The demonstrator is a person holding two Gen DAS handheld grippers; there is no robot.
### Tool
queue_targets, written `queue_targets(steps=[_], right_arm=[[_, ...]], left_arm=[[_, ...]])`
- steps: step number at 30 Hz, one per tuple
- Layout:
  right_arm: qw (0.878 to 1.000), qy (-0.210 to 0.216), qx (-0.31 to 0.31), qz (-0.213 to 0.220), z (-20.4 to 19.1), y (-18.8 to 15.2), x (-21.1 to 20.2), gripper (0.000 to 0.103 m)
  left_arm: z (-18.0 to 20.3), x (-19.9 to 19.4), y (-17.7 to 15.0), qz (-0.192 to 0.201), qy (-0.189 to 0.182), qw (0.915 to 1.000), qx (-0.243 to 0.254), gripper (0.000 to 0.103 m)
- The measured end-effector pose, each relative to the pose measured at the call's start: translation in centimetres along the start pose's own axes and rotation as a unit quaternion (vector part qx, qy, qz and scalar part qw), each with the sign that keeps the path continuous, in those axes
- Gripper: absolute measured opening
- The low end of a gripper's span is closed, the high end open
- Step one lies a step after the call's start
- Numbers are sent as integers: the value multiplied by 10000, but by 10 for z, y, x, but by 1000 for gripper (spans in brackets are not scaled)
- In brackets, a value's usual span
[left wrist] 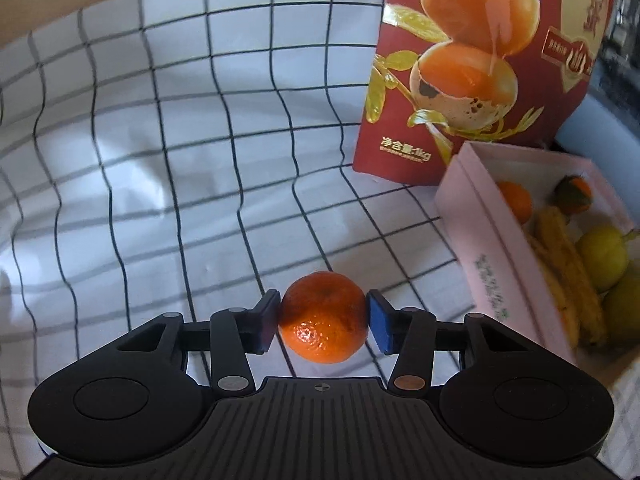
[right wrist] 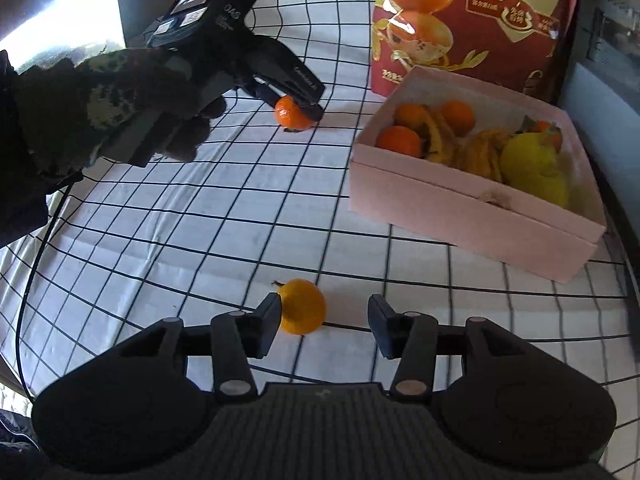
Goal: Organize fruits
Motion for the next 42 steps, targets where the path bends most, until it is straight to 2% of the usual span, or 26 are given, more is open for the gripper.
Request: queue_targets(steps=[6, 9, 15, 17, 19, 24, 31, 34, 36, 42], right_arm=[[9999, -62, 61, 75, 2, 3, -5, 53], [10000, -36, 75, 55, -4, 4, -1, 53], [9999, 60, -154, 43, -31, 7, 7, 53], [9995, 7, -294, 70, -40, 8, 9, 61], [9987, -64, -482, 120, -49, 10, 9, 64], [9941, -142, -1061, 190, -68, 22, 14, 64], [9908, 20, -1343, 180, -86, 31, 21, 64], [9893, 59, -1446, 184, -94, 33, 23, 64], [9888, 96, -1475, 206, -99, 35, 23, 64], [9877, 147, -1541, 214, -109, 36, 25, 64]], left_arm=[[7, -49, -46, -51, -698, 9966, -434, 52], [9, -73, -82, -236, -1183, 9893, -816, 52], [2, -93, -135, -584, -1636, 9755, -1347, 52], [-3, -96, -142, -537, -1605, 9758, -1384, 52], [-10, -99, -148, -506, -1539, 9760, -1453, 52], [-39, -103, -156, -430, -1291, 9758, -1714, 53], [-80, -114, -158, -172, -1110, 9700, -2156, 55], [-93, -121, -158, -54, -1148, 9654, -2340, 55], [-96, -125, -156, -1, -1137, 9658, -2329, 53], [-105, -131, -154, 71, -1048, 9686, -2255, 54]])
Point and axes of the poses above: each gripper's, at about its wrist camera, not at the fingertips, and x roughly the way its jaws point, z to its right, y to its top, the point moved 5 cm from there along x, roughly the way its jaws point, and after that the axes turned 11 degrees about -x, right-handed, at the moved point
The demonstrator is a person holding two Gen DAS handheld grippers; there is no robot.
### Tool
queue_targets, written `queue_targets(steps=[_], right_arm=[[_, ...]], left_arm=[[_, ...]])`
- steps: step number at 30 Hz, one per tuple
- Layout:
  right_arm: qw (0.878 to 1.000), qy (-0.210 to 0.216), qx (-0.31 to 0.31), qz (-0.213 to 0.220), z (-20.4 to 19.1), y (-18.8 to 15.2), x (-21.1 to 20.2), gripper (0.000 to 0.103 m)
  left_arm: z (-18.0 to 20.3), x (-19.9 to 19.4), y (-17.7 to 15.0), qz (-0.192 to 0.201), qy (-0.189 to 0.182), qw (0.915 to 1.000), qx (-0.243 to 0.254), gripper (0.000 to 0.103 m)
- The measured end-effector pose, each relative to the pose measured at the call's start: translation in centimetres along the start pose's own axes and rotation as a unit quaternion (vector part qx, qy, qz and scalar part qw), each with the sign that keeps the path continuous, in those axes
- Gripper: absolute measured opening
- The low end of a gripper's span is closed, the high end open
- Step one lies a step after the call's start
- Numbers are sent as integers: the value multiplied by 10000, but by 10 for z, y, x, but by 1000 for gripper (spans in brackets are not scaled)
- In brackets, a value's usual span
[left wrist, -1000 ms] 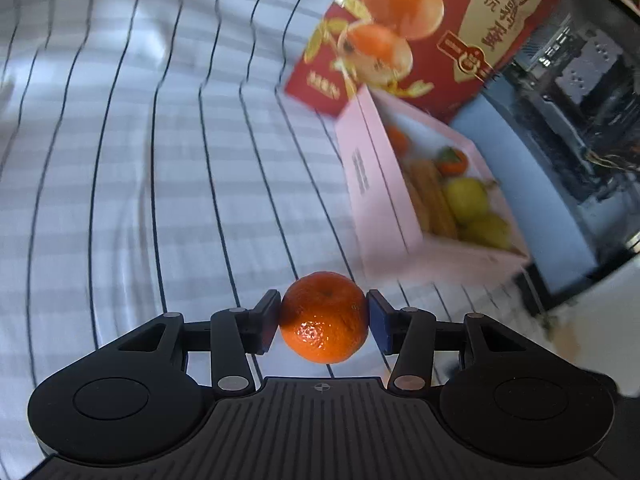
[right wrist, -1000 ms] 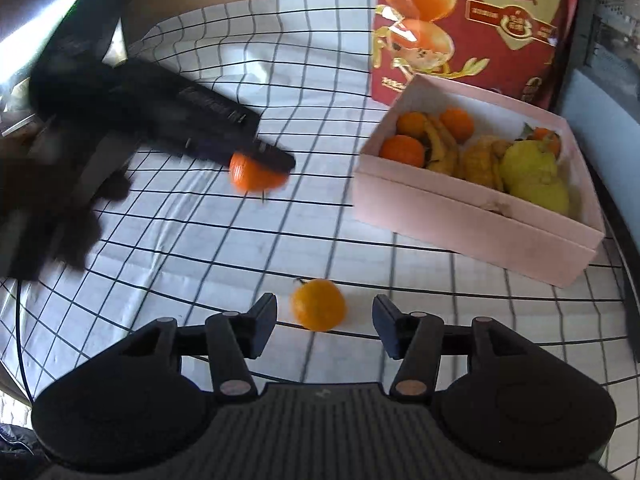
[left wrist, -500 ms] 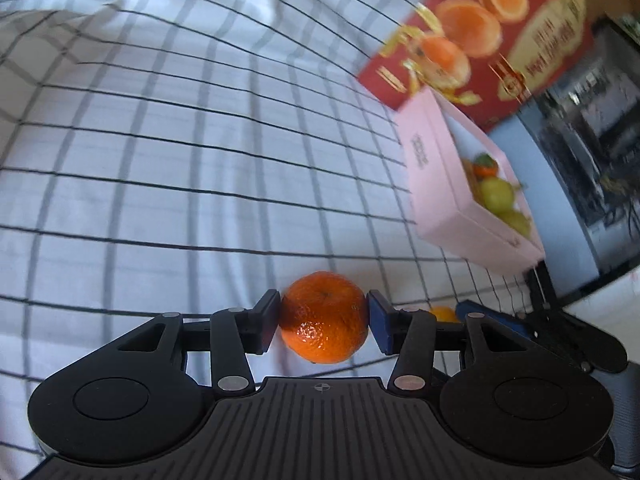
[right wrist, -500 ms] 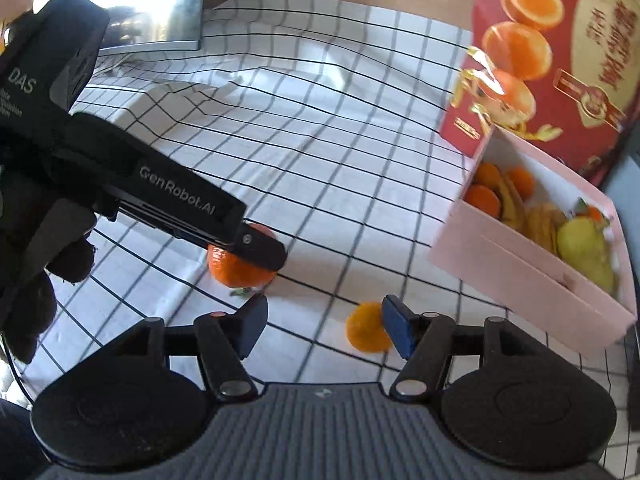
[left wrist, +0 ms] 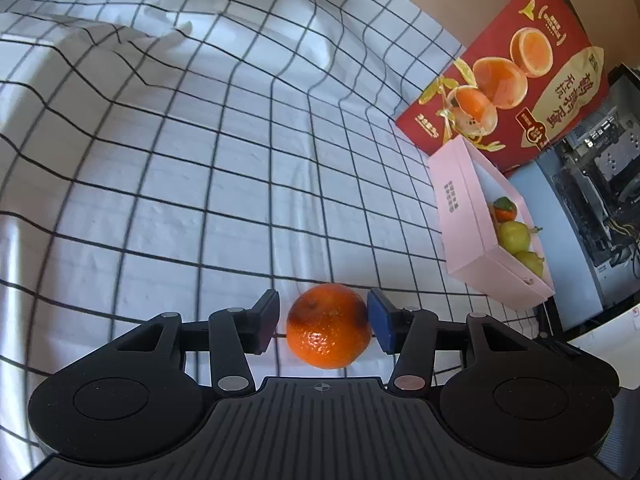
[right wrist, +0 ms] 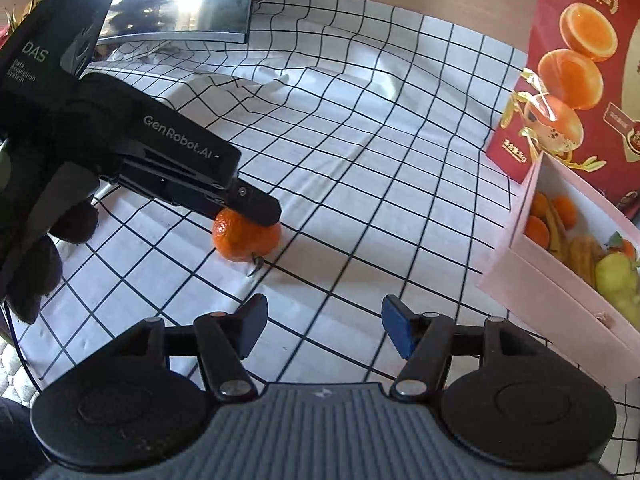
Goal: Organize fruits
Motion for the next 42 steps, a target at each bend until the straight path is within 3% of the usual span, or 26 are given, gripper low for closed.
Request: queue_targets(steps=[14, 20, 22, 25, 30, 32, 34, 37, 42], right_arm=[[9997, 43, -236, 44, -15, 10, -3, 64], [9996, 115, -240, -43, -22, 6, 2, 64], [9996, 125, -254, -42, -24, 6, 2, 64], [9997, 109, -213, -64, -24, 5, 3, 64], [9998, 19, -158, -149, -20, 1, 3, 64], [9997, -54, -159, -167, -17, -2, 0, 64], [9996, -141, -108, -206, -11, -5, -2, 64], [9993, -259, 3, -274, -2, -11, -5, 64], [9980, -456, 242, -353, 13, -21, -8, 64]], left_arm=[[-45, -34, 18, 594, 812, 9949, -45, 52], [-57, -47, 22, 787, 823, 9935, -53, 51], [-48, -56, 20, 920, 730, 9929, 183, 51], [-22, -54, 10, 873, 701, 9886, 1010, 51], [13, -27, -13, 768, 1332, 9602, 2330, 52], [19, -18, -19, 641, 1432, 9544, 2538, 52], [21, -11, -23, 487, 1389, 9544, 2597, 57], [24, -7, -26, 504, 1512, 9479, 2758, 57], [23, -3, -25, 452, 1490, 9498, 2712, 62]])
Point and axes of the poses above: each gripper's, at about its wrist camera, not at the fingertips, and x roughly the way its jaws point, z to its right, y to its top, the point moved 5 cm from there along x, roughly the way its jaws point, and after that the axes turned 11 degrees about -x, right-handed, at the moved point
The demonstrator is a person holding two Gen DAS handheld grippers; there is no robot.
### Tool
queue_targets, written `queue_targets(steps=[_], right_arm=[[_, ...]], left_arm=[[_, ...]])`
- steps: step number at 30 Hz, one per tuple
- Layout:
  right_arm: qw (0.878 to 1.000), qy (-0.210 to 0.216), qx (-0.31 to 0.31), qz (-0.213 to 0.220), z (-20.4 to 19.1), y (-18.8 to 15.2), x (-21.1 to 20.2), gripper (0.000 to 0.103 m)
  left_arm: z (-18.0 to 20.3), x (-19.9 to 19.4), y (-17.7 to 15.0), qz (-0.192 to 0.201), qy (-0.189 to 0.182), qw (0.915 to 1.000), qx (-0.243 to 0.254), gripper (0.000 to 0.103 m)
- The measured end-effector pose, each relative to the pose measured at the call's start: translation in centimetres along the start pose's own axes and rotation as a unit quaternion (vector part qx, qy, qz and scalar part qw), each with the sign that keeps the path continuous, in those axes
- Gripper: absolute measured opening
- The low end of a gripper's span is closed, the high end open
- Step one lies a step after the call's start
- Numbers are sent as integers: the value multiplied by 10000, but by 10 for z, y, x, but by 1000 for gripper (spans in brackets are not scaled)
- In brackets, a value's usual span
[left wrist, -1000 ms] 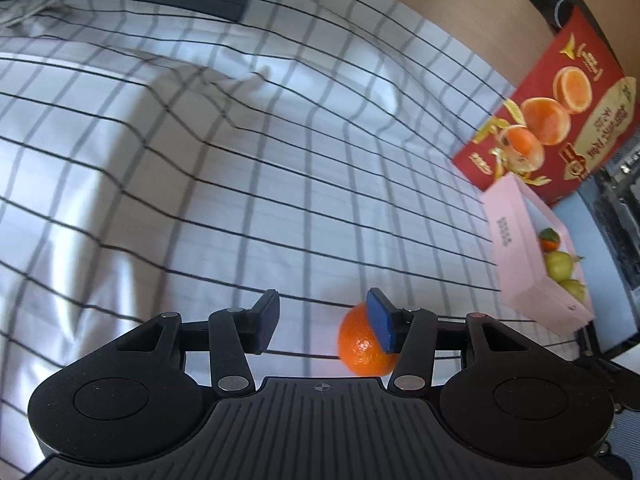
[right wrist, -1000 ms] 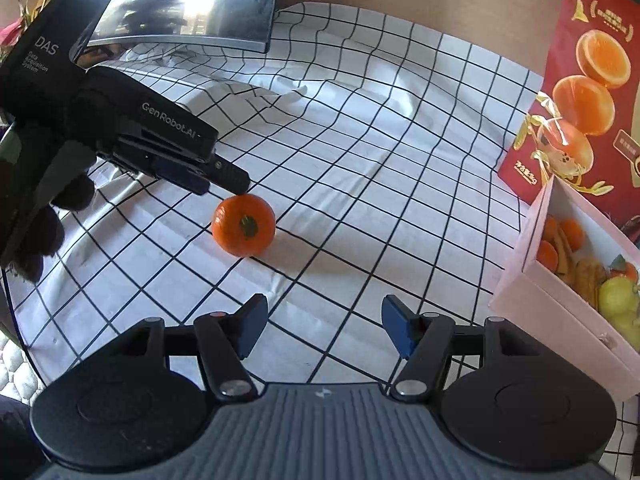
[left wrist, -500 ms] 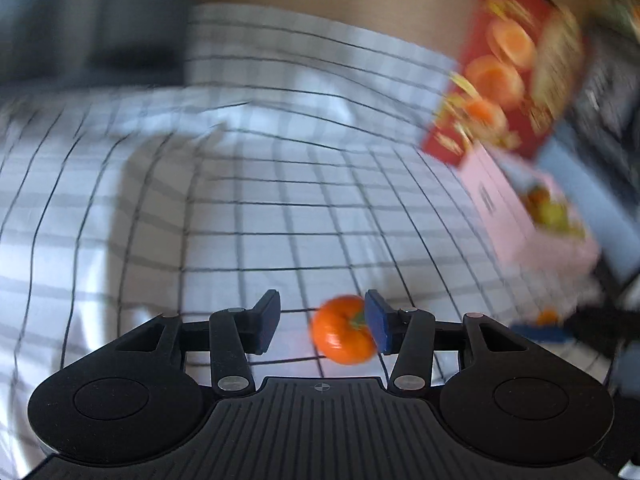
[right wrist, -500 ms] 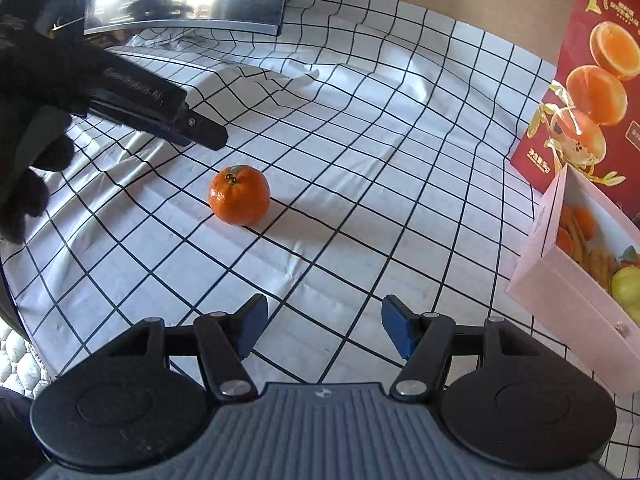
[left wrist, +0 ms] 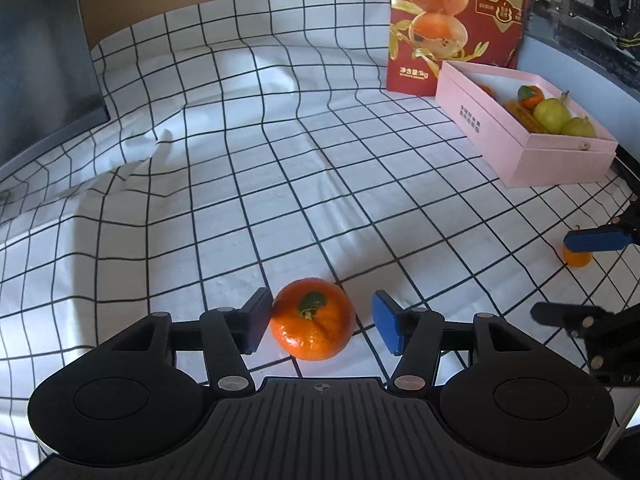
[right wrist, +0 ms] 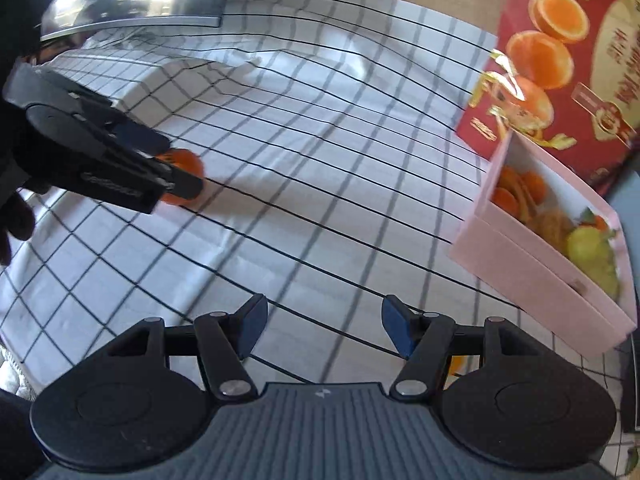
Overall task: Organize fruits
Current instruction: 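Carry the leafy mandarin into the pink box with the left gripper while the right gripper carries its mandarin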
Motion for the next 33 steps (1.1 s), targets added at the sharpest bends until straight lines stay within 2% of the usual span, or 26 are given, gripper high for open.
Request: queue_targets(steps=[8, 13, 15, 19, 21, 23, 28, 33], right_arm=[[9999, -100, 50, -45, 4, -7, -1, 64], [9998, -174, -45, -65, 1, -12, -4, 64], [9998, -190, 5, -79, 3, -14, -4, 64], [9995, -249, 174, -84, 9, -20, -6, 64], [9992, -294, 258, -48, 13, -22, -7, 64], [9982, -386, 460, 24, 19, -24, -8, 64], [9931, -783, 866, 94, 40, -28, -5, 64], [9893, -1072, 985, 21, 60, -35, 4, 64]], left_arm=[[-1, 8, -1, -85, -9, 9999, -126, 66], [-19, 15, -4, -184, -220, 9970, -720, 61], [-24, 16, -6, -221, -230, 9961, -826, 63], [-24, 18, -7, -246, -257, 9959, -827, 61], [-21, 19, -6, -238, -245, 9965, -757, 55], [-19, 17, -5, -221, -272, 9965, -757, 55], [-10, 11, -1, -205, -533, 9957, -728, 55], [10, 9, 7, -222, -774, 9950, -582, 54]])
Point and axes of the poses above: each gripper's, at about its wrist camera, not at the fingertips, and x roughly the way its jaws point, z to its right, y to its top, the point moved 5 cm from there along x, roughly the way its jaws point, and after that the axes turned 11 degrees about -x, right-handed, at the moved point
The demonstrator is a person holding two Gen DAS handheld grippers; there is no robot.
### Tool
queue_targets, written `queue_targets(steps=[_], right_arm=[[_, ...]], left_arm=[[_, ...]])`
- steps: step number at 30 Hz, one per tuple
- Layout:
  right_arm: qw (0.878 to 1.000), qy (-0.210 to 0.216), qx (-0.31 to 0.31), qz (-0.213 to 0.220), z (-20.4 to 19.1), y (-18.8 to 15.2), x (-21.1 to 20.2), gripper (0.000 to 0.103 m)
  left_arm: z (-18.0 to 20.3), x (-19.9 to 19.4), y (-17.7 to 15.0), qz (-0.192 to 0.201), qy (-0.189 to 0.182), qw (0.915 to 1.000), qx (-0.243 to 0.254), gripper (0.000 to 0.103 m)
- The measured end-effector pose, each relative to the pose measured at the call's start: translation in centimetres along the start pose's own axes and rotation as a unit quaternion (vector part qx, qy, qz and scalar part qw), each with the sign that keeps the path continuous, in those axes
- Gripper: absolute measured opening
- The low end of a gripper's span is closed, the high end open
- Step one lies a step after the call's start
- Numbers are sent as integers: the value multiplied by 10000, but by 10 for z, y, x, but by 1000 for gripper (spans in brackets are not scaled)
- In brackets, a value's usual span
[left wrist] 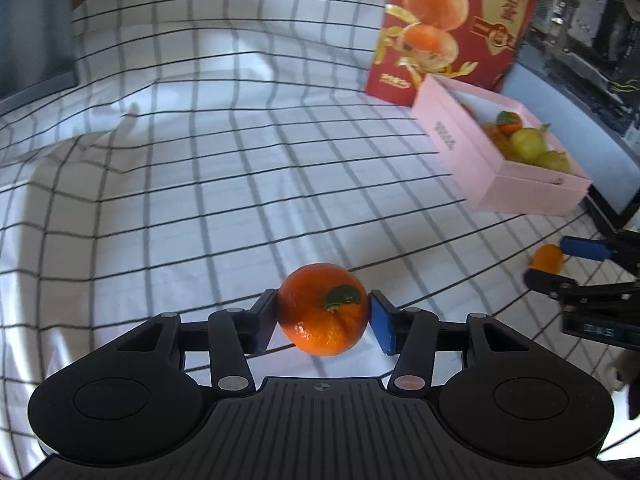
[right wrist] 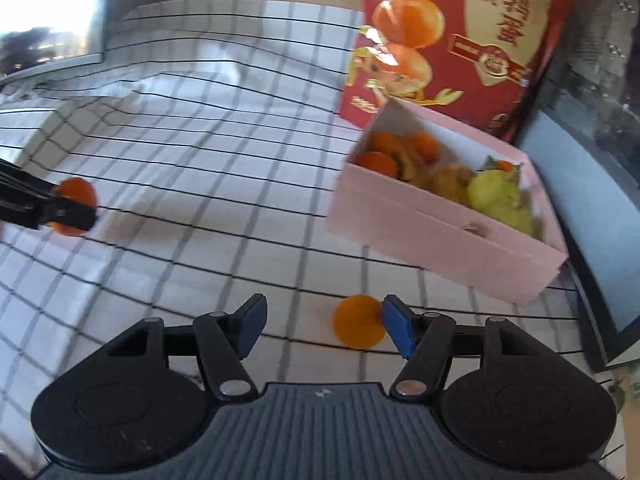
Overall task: Organize fruits
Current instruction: 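Carry the leafy mandarin into the pink box with the left gripper while the right gripper carries its mandarin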
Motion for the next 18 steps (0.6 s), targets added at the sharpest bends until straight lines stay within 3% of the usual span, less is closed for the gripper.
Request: queue_targets(steps=[6, 9, 14, 18], right_arm=[[9996, -6, 226, -193, 23, -12, 13, 59], [9986, 115, 420, -287, 32, -21, 14, 34], [9966, 382, 720, -77, 57, -18, -1, 34], [9958, 233, 669, 576, 84, 14, -25, 34]], left_arm=[[33, 7, 5, -130, -302, 9992, 214, 54], [53, 11, 9, -185, -461, 9982, 329, 54], [90, 21, 30, -213, -891, 9951, 371, 54], [133, 33, 85, 22, -1397, 9892, 440, 54]])
Point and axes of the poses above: each gripper's, at about its wrist camera, not at the fingertips, and x roughly the way its jaws point, z to its right, y to its top, the point moved 5 cm from there along x, roughly the way its jaws point, and after that the axes turned 11 degrees about -x, right-handed, at the moved point
